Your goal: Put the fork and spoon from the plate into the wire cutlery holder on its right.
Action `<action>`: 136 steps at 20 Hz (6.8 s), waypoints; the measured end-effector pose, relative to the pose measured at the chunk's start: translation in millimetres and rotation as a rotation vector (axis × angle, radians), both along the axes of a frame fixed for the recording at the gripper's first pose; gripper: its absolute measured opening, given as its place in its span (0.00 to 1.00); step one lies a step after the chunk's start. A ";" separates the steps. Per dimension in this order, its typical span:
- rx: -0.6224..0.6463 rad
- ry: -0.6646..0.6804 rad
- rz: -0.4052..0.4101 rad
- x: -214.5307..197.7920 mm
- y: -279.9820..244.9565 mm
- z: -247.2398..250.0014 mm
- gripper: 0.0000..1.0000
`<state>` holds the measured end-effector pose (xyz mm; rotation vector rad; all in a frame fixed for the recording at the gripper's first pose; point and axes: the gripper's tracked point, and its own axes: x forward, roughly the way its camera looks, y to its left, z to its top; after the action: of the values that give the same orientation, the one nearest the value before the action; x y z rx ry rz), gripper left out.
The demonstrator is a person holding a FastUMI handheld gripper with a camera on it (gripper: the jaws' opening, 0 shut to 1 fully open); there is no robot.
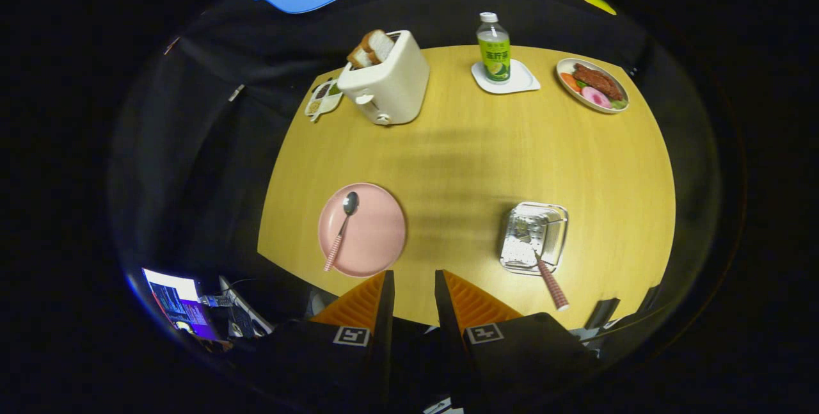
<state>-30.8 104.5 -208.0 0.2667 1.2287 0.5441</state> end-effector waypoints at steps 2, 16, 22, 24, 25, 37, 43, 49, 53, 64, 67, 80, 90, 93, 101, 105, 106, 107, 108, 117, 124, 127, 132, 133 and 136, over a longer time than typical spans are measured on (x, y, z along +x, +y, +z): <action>0.044 0.014 0.025 -10.7 35.6 0.5 0.40; -0.019 0.111 0.057 -32.5 198.5 -106.3 0.46; -0.044 0.182 0.039 -33.1 218.7 -147.3 0.46; -0.065 0.188 0.051 -33.8 221.0 -156.5 0.46; -0.079 0.189 0.056 -34.5 221.2 -160.8 0.46; -0.027 0.249 0.094 -44.1 200.9 -145.4 0.14; 0.023 0.209 0.096 -37.7 163.8 -108.8 0.13; 0.091 0.176 0.064 -31.8 108.9 -59.1 0.14; 0.107 0.154 0.008 -21.5 51.5 -31.6 0.14; -0.034 0.226 -0.135 -17.0 -140.3 -16.9 0.13; -0.115 0.297 -0.069 -20.4 -162.4 -29.7 0.13; -0.270 0.553 0.072 11.4 -154.5 -84.2 0.13; -0.249 0.556 0.016 30.7 -151.6 -97.9 0.17; -0.176 0.465 -0.066 44.8 -146.3 -85.3 0.30; -0.070 -0.003 -0.282 73.6 -146.1 -23.3 0.65; -0.078 -0.240 -0.341 78.5 -146.3 12.1 0.99; -0.087 -0.290 -0.352 77.3 -148.6 22.0 1.00; -0.079 -0.336 -0.361 80.3 -148.7 33.7 0.98; -0.068 -0.381 -0.374 81.6 -148.7 46.5 0.98; -0.042 -0.877 -0.410 79.1 -166.5 162.5 0.99; 0.016 -1.026 -0.404 68.1 -173.8 199.5 0.99; 0.021 -1.066 -0.358 64.9 -173.2 201.8 0.99; 0.005 -1.126 -0.301 65.3 -175.3 199.5 0.98; 0.005 -1.121 -0.295 66.3 -173.5 197.5 0.98; 0.014 -1.126 -0.286 69.5 -169.6 197.5 0.99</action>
<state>38.7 -65.1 -10.6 0.1028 0.0890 0.3509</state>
